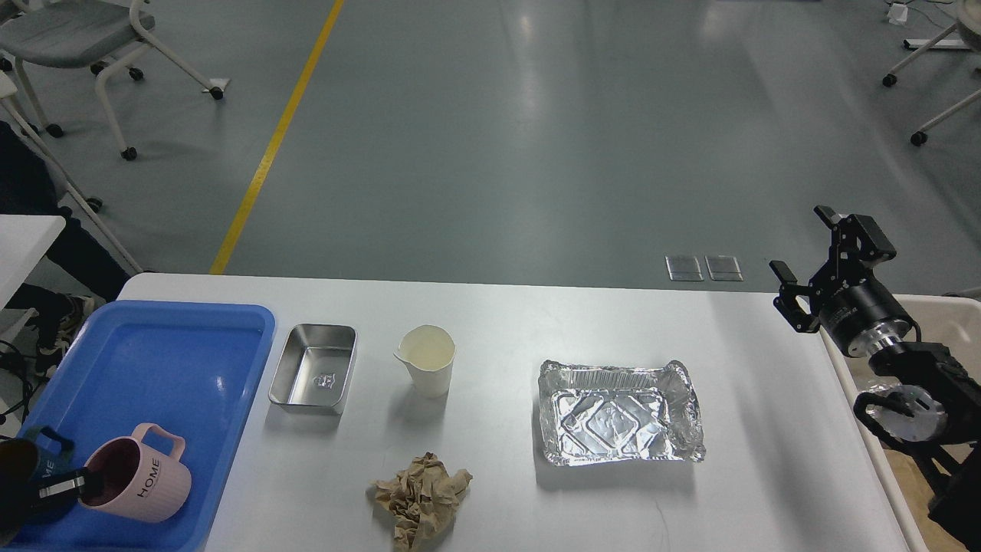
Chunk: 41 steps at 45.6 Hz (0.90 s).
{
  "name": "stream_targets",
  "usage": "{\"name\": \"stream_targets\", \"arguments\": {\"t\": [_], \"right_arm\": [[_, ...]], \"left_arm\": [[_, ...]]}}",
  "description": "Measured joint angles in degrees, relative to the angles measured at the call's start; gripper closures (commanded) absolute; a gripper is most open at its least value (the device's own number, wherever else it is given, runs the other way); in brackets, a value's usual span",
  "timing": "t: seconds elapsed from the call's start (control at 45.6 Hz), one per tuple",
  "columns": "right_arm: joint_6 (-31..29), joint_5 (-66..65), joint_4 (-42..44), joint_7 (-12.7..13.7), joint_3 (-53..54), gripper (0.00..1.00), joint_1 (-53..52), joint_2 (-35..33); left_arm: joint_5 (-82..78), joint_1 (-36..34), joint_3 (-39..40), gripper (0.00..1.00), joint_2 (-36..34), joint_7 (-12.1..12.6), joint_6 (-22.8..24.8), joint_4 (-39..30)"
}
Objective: Tidy desktop
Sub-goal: 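Lower the pink mug into the blue tray and release, then move the left gripper toward the small steel box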
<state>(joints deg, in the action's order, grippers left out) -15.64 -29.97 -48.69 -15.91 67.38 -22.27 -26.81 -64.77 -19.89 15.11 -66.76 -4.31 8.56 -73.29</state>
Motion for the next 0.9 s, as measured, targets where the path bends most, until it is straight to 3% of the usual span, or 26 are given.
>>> {"name": "stream_targets", "arguments": {"t": [0.066, 0.197, 0.329, 0.46, 0.898], "right_arm": [[0.0, 0.0, 0.0, 0.0, 0.0, 0.0, -0.04, 0.0], [0.01, 0.0, -0.07, 0.0, 0.01, 0.0, -0.03, 0.07], [0.01, 0.0, -0.16, 0.0, 0.03, 0.0, 0.01, 0.09], [0.01, 0.0, -0.18, 0.0, 0.02, 0.0, 0.03, 0.09], [0.01, 0.0, -0.09, 0.0, -0.05, 0.0, -0.16, 0.0]], "left_arm": [[0.0, -0.08, 0.0, 0.84, 0.03, 0.0, -0.03, 0.07], [0.01, -0.12, 0.0, 0.4, 1.0, 0.01, -0.04, 0.06], [0.32, -0.38, 0.01, 0.2, 2.46, -0.08, -0.04, -0.06], [1.08, -0.64, 0.37, 0.13, 2.22, -0.57, -0.03, -0.4], [1.09, -1.33, 1.8, 0.09, -6.07, -2.13, 0.72, -7.26]]}}
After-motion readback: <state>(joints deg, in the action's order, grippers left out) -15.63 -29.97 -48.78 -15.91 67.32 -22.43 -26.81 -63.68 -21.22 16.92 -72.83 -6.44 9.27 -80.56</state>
